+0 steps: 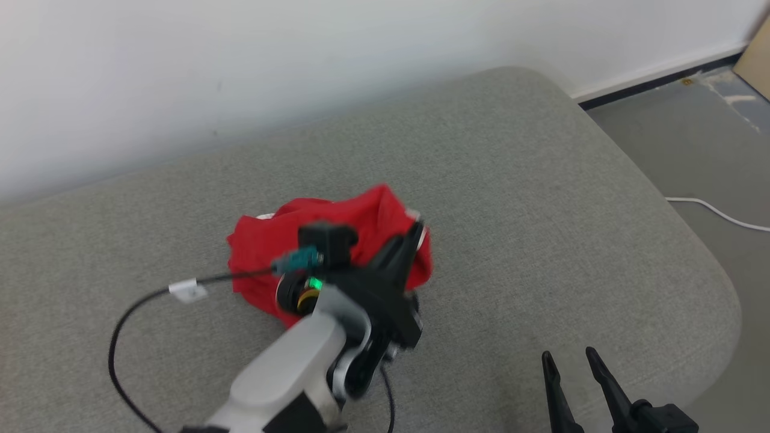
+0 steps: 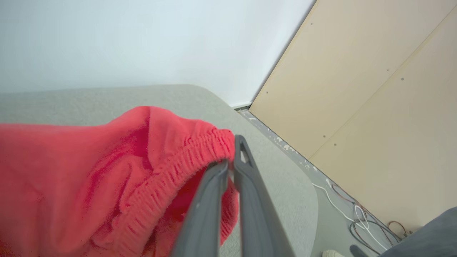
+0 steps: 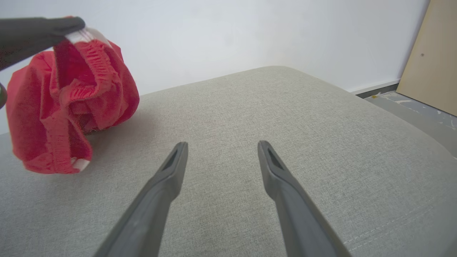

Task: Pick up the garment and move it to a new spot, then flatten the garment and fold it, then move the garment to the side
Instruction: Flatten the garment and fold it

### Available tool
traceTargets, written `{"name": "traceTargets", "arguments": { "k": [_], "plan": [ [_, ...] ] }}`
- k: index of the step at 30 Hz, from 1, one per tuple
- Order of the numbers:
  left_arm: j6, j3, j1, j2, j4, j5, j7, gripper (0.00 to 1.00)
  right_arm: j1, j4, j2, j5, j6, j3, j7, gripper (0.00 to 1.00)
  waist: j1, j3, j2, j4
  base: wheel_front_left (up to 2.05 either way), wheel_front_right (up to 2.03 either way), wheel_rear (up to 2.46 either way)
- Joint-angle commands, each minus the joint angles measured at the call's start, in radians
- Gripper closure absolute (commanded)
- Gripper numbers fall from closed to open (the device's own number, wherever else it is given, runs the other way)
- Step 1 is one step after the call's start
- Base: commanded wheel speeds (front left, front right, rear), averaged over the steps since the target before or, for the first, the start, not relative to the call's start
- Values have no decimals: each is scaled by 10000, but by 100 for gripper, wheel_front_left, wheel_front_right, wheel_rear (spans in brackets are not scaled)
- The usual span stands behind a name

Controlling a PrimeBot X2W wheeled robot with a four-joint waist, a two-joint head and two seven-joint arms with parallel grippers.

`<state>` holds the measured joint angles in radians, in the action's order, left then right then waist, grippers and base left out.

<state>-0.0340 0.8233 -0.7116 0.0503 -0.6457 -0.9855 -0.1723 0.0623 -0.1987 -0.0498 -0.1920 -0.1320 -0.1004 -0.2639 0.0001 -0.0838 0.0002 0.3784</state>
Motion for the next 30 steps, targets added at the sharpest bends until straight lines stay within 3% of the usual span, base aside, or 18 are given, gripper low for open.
{"name": "traceTargets", "arguments": {
  "k": [1,7,15,21,30],
  "plan": [
    [38,35,-254,-2,171,-153,7,100,-37,-18,-13,-1,23,-35,-7,0,-1,146,-2,-180,0,0,0],
    [159,224,-1916,1,1592,-1857,-232,100,13,-169,-13,-33,23,-180,-7,0,-1,441,-2,-320,0,0,0],
    [241,149,-3269,14,2359,-3432,-833,100,89,-267,-10,-27,23,-283,-7,0,-1,633,-2,-494,0,0,0],
    [401,445,-2263,91,2076,-3345,-923,100,-31,-73,-10,-105,23,-157,-6,0,-1,188,-2,-1474,0,0,0],
    [447,599,664,1766,2033,-4354,-273,100,-127,-70,-15,99,23,-144,-7,0,-1,-21,-2,-2748,0,0,0]
  ]
}}
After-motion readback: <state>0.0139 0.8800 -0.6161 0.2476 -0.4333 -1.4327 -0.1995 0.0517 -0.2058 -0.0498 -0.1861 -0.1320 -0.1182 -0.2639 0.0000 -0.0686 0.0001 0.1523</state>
